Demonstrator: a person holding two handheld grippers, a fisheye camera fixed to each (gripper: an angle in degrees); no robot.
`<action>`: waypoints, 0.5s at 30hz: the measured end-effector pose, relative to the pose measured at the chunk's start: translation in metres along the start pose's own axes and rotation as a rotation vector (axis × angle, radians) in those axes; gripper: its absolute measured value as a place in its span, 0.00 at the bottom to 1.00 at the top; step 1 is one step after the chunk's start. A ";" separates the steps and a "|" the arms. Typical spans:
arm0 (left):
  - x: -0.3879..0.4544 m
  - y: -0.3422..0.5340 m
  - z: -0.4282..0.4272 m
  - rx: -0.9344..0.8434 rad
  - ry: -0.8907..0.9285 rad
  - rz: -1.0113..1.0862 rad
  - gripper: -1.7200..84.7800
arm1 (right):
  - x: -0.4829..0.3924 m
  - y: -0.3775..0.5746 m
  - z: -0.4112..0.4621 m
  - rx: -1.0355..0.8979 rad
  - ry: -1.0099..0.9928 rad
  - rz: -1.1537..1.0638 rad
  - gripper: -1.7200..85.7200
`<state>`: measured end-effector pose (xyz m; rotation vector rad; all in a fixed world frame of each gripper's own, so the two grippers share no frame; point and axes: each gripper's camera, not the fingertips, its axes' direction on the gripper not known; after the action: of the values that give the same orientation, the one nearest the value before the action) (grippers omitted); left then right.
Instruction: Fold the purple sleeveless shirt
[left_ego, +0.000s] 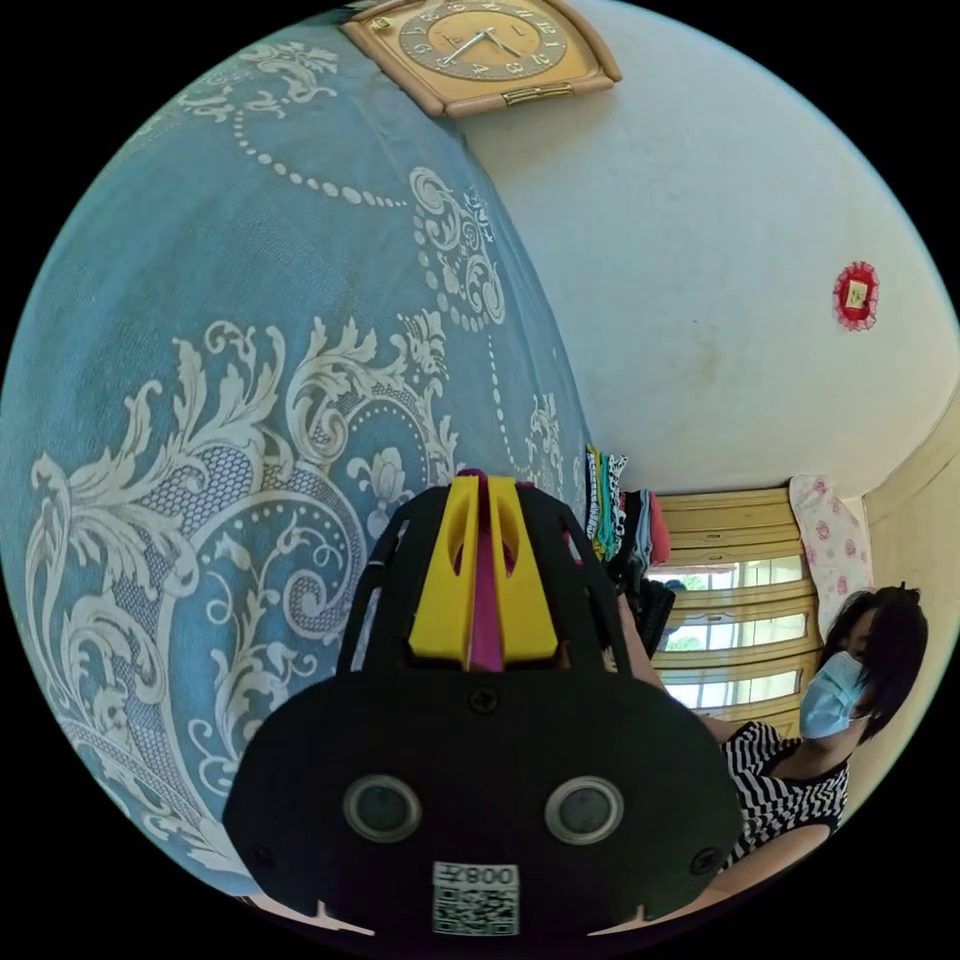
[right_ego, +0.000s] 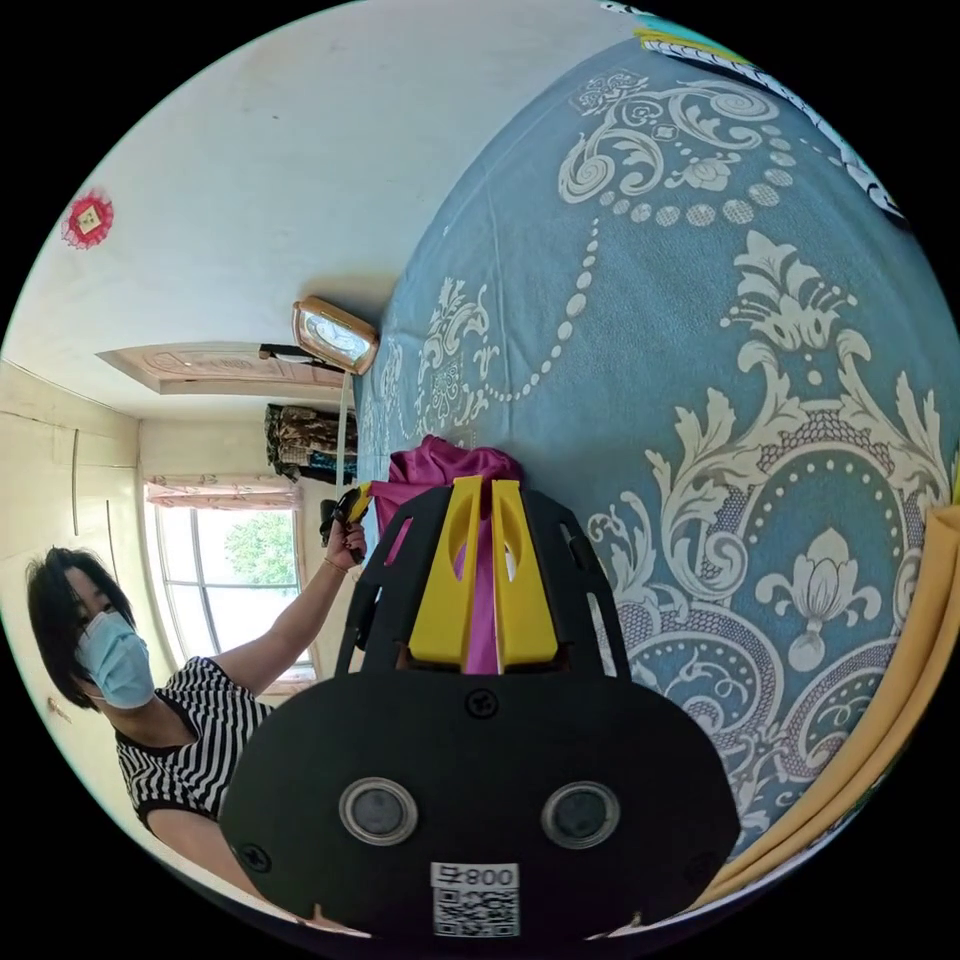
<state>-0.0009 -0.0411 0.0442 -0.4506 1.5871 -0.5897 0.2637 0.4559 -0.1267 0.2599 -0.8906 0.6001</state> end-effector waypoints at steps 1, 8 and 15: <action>-0.003 -0.005 0.002 0.004 -0.001 0.007 0.04 | -0.002 -0.007 0.002 -0.001 0.005 -0.008 0.04; -0.028 -0.026 0.021 0.010 -0.026 -0.006 0.05 | 0.004 -0.041 0.024 0.001 -0.003 0.005 0.04; -0.029 -0.018 0.026 0.120 0.010 0.119 0.07 | -0.008 -0.039 0.031 0.089 0.045 -0.043 0.05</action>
<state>0.0273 -0.0405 0.0775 -0.2623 1.5665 -0.5927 0.2631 0.4073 -0.1131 0.3434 -0.8138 0.6043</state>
